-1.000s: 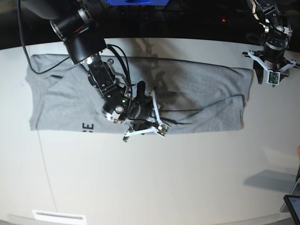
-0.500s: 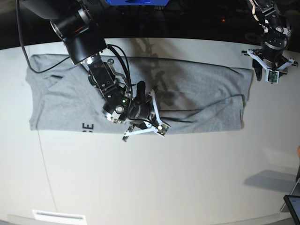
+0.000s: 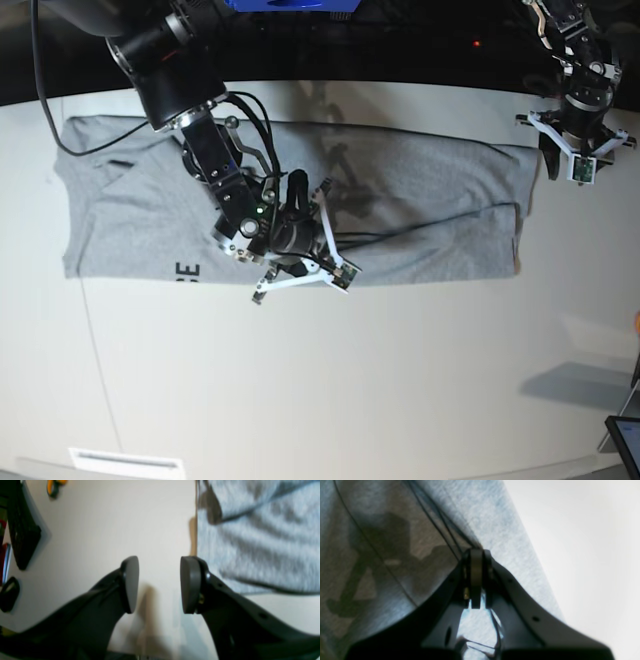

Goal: Fold the T-shirt properly
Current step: 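Drag the right gripper across the shirt's middle to smooth the fold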

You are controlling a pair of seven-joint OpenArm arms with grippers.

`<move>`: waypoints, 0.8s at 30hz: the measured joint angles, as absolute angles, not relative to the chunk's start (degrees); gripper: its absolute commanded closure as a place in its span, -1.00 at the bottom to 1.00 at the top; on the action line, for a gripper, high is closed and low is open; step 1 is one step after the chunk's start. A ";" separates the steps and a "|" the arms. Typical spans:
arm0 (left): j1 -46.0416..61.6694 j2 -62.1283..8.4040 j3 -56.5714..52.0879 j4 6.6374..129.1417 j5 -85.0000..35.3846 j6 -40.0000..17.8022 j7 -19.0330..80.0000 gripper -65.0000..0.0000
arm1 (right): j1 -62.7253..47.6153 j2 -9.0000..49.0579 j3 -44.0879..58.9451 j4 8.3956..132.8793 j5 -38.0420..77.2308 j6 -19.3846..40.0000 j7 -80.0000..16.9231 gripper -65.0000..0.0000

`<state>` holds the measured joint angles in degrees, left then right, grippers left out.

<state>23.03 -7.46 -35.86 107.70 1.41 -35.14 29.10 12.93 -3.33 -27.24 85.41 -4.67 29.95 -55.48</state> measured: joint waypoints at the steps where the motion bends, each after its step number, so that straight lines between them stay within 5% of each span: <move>1: 23.07 -7.44 -35.86 107.70 1.43 -35.16 29.15 0.17 | 12.62 -3.36 -27.09 85.76 -4.67 29.98 -55.70 1.00; 24: 23.16 -7.46 -35.86 107.61 1.45 -35.16 29.17 0.17 | 7.14 -3.22 -26.96 90.78 -4.51 29.95 -63.05 0.98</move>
<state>23.16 -7.46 -35.86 107.61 1.45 -35.16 29.17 7.14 -3.22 -26.96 90.78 -4.51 29.95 -63.05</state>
